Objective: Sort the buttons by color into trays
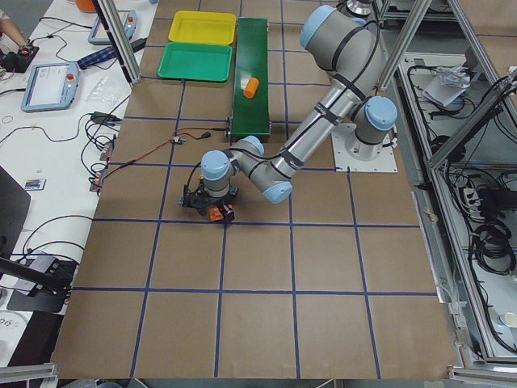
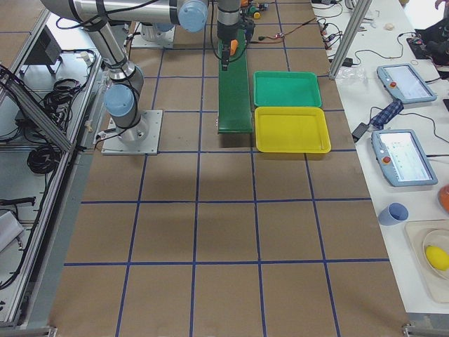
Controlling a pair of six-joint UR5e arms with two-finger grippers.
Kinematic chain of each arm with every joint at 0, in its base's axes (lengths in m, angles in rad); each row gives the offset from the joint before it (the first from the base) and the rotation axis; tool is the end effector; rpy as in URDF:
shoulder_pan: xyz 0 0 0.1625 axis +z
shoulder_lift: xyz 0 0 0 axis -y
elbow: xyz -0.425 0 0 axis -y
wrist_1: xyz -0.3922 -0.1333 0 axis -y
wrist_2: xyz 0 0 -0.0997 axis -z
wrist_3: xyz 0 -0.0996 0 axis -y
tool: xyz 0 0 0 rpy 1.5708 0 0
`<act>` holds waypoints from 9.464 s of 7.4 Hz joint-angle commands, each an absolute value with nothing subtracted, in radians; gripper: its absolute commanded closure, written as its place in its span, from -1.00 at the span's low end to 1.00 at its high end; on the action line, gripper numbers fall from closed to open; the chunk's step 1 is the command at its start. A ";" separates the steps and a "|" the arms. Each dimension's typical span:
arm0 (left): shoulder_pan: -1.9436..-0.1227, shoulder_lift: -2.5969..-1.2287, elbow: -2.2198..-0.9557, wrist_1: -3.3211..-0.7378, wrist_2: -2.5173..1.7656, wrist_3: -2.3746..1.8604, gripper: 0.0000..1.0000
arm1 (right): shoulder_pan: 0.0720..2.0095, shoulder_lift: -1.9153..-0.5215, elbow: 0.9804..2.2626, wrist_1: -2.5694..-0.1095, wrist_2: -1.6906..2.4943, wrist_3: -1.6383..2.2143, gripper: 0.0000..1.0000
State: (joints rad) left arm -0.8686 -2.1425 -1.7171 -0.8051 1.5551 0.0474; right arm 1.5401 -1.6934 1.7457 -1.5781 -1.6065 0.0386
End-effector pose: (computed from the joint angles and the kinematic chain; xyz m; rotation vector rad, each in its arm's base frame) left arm 0.3037 -0.5678 0.1672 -1.0085 2.9713 -0.0787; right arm 0.1163 -0.4386 0.4599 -0.1063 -3.1031 -0.0696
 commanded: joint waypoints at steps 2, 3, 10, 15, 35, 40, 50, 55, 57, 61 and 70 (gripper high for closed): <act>-0.859 -2.120 -1.732 -0.796 1.589 0.049 -0.74 | 1.540 -1.695 1.753 -1.578 -1.608 0.038 -1.00; -0.859 -2.112 -1.729 -0.798 1.589 0.051 -0.34 | 1.540 -1.695 1.753 -1.572 -1.609 0.035 -1.00; -1.013 -1.849 -1.852 -1.025 1.534 -0.364 0.98 | 1.540 -1.695 1.759 -1.575 -1.608 0.032 -1.00; -1.466 -1.722 -1.924 -1.106 1.520 -1.200 0.98 | 1.540 -1.695 1.759 -1.571 -1.608 0.034 -1.00; -0.971 -2.002 -1.864 -0.830 1.611 0.919 -1.00 | 1.539 -1.700 1.758 -1.582 -1.606 0.028 -1.00; -0.985 -2.043 -1.842 -0.830 1.608 0.989 0.86 | 1.539 -1.700 1.758 -1.580 -1.598 0.028 -1.00; -1.363 -1.684 -1.982 -1.025 1.546 1.426 1.00 | 1.542 -1.698 1.775 -1.583 -1.589 0.037 -1.00; -1.477 -1.677 -2.054 -0.997 1.546 1.440 0.06 | 1.542 -1.700 1.782 -1.580 -1.591 0.037 -1.00; -1.493 -1.675 -2.052 -0.997 1.543 1.309 -1.00 | 1.542 -1.700 1.784 -1.582 -1.591 0.037 -1.00; -1.299 -1.690 -1.773 -1.272 1.537 1.281 -1.00 | 1.542 -1.698 1.786 -1.580 -1.594 0.032 -1.00; -1.022 -2.247 -1.290 -1.272 1.562 0.442 -1.00 | 1.540 -1.700 1.786 -1.581 -1.598 0.034 -1.00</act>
